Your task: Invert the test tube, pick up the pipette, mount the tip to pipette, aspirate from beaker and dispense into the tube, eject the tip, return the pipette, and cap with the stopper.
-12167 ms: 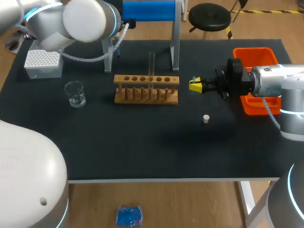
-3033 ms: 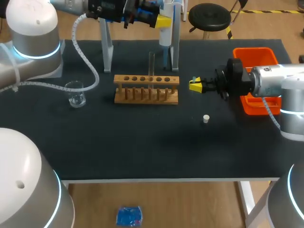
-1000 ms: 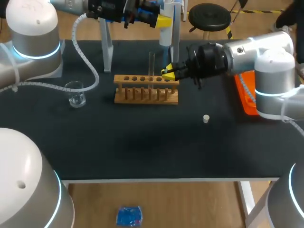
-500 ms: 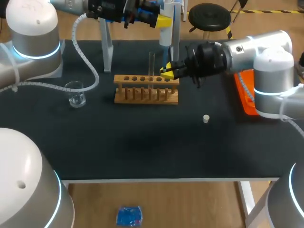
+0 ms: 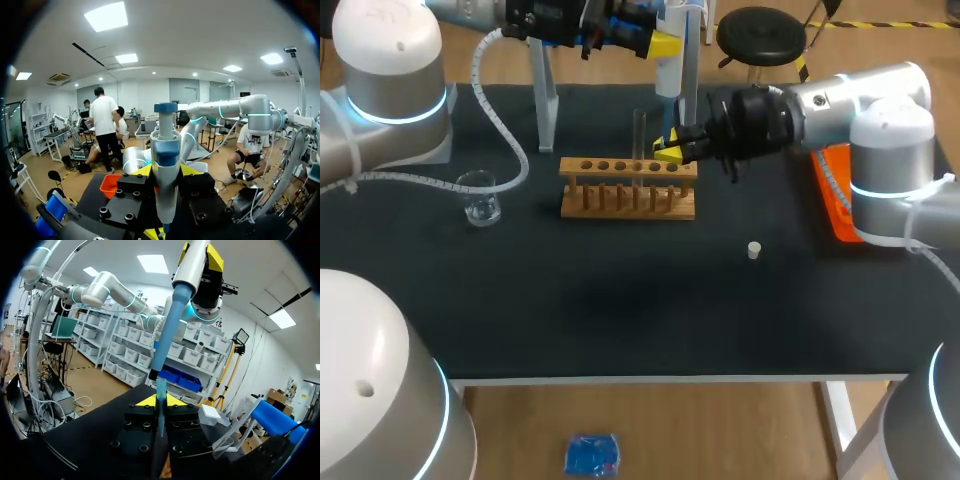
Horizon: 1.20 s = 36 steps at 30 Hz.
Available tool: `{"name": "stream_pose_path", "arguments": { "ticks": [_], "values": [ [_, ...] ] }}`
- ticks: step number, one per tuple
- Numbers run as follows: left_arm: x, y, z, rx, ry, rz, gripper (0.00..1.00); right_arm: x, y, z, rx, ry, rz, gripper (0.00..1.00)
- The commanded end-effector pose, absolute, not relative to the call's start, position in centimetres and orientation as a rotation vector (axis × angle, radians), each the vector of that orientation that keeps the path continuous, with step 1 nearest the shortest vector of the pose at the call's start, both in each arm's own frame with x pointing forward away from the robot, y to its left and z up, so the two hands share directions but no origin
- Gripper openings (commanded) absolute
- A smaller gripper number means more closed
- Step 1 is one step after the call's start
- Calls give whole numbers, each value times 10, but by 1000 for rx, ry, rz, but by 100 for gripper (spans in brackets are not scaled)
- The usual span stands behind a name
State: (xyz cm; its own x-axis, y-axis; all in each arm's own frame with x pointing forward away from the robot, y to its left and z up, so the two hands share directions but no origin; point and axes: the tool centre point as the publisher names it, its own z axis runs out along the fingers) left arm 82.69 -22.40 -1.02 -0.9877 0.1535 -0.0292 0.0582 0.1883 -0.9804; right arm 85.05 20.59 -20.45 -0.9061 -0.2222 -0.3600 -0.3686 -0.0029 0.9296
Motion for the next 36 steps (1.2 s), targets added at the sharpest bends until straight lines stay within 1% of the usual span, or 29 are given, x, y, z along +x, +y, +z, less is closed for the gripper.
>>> {"name": "stream_pose_path", "arguments": {
  "ticks": [1,36],
  "values": [
    [827,-224,-10,-212,-2362,1944,0,849,204,-203,-640,2132,2057,0],
    [827,-224,-10,-212,-2362,1944,0,843,203,-205,-647,2134,2080,0]
  ]
}}
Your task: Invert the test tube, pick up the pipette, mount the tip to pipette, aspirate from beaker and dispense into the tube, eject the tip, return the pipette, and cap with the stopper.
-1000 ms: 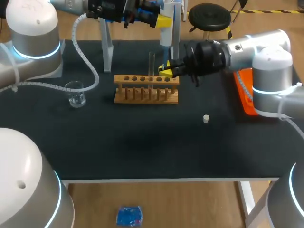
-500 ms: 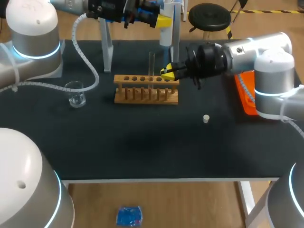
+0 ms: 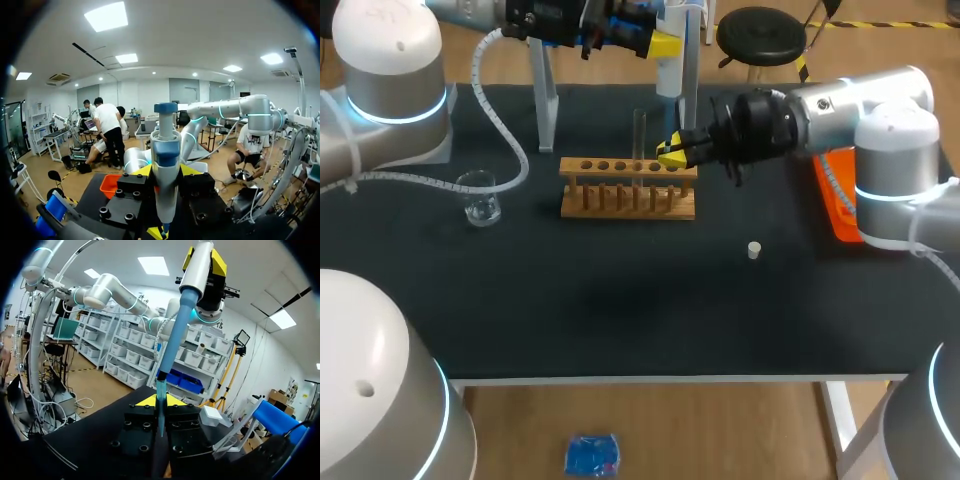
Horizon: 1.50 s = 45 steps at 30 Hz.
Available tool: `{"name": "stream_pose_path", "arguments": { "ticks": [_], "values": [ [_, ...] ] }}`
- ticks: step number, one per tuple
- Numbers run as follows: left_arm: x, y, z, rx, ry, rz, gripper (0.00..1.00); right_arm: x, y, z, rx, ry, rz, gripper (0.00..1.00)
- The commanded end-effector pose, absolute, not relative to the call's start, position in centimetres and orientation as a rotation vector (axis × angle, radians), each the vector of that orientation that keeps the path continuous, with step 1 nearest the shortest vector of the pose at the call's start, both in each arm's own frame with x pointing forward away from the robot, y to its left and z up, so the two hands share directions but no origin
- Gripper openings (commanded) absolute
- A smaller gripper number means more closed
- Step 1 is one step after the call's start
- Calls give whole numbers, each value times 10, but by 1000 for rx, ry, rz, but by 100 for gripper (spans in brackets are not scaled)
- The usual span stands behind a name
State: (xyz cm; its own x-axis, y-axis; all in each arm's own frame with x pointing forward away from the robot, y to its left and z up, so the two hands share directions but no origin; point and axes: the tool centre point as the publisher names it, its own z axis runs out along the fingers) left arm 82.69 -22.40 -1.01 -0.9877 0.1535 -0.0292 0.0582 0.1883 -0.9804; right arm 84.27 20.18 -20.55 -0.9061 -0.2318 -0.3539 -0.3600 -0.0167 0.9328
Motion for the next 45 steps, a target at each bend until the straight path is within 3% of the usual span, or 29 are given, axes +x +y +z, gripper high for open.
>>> {"name": "stream_pose_path", "arguments": {
  "ticks": [1,45],
  "values": [
    [827,-224,-10,-212,-2362,1944,0,843,203,-205,-647,2134,2081,0],
    [827,-224,-10,-212,-2362,1944,0,835,201,-191,-474,2143,2261,0]
  ]
}}
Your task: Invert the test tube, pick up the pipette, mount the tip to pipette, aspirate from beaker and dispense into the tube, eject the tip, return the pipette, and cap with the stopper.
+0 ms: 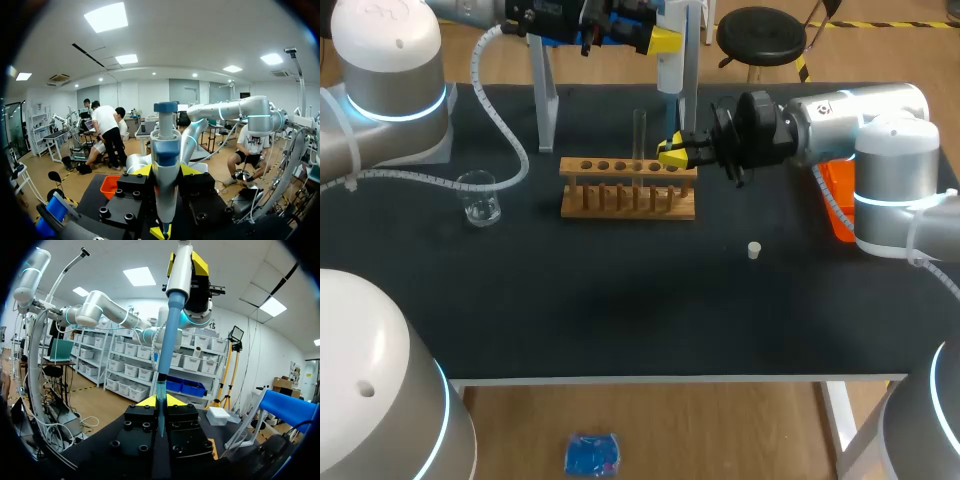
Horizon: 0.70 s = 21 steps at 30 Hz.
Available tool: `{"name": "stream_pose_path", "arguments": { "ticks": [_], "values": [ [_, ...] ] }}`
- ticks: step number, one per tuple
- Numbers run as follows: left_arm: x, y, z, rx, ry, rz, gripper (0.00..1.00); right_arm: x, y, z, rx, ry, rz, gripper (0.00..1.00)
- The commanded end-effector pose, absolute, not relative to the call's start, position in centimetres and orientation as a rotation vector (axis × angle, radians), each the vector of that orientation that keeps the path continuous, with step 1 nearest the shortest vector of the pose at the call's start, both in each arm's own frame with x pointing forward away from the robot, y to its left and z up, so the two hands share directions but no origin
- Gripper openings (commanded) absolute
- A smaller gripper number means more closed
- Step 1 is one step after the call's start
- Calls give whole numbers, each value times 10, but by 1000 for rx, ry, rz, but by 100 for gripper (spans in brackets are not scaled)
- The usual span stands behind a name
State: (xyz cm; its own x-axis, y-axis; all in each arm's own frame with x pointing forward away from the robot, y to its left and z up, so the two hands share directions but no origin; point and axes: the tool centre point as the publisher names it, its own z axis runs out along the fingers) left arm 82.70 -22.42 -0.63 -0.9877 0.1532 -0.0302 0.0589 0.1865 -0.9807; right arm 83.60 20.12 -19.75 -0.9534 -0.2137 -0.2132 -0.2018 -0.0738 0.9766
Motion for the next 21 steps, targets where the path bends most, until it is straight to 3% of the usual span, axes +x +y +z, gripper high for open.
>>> {"name": "stream_pose_path", "arguments": {
  "ticks": [1,21],
  "values": [
    [827,-224,-10,-212,-2362,1944,0,836,201,-190,460,-2122,-2250,0],
    [827,-224,-10,-212,-2362,1944,0,835,200,-191,360,-2144,-2208,0]
  ]
}}
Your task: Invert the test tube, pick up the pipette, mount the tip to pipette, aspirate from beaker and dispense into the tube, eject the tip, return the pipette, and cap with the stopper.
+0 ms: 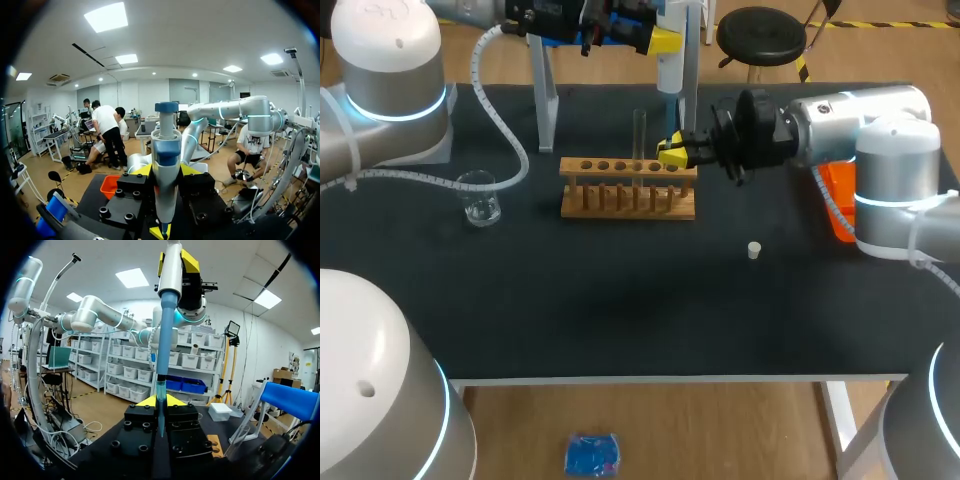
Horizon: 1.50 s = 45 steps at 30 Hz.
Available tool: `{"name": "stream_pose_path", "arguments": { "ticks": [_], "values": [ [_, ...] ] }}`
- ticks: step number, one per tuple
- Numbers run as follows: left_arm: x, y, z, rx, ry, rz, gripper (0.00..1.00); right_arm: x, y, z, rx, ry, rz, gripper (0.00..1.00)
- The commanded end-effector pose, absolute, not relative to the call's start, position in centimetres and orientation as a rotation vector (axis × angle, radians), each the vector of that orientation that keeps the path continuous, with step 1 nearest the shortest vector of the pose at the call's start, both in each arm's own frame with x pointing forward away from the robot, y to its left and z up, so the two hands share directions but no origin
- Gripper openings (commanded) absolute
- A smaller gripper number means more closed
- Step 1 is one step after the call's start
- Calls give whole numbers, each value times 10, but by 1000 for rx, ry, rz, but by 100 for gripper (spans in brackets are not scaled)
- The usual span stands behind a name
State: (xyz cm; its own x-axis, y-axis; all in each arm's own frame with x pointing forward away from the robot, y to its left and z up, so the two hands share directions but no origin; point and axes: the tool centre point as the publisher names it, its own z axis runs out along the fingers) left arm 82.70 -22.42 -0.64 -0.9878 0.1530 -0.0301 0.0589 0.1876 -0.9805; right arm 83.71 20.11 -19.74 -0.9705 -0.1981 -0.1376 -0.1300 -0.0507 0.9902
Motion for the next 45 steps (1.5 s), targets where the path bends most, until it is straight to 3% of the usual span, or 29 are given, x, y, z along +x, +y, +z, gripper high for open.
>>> {"name": "stream_pose_path", "arguments": {
  "ticks": [1,28,30,31,45],
  "values": [
    [827,-224,-10,-212,-2362,1944,0,835,200,-190,358,-2143,-2208,0],
    [827,-224,-10,-212,-2362,1944,0,835,197,-171,347,-2125,-2250,0],
    [827,-224,-10,-212,-2362,1944,0,835,197,-171,341,-2123,-2255,53],
    [827,-224,-10,-212,-2362,1944,0,835,197,-171,336,-2121,-2259,100],
    [827,-224,-10,-212,-2362,1944,0,831,185,-186,287,-2135,-2243,100]
  ]
}}
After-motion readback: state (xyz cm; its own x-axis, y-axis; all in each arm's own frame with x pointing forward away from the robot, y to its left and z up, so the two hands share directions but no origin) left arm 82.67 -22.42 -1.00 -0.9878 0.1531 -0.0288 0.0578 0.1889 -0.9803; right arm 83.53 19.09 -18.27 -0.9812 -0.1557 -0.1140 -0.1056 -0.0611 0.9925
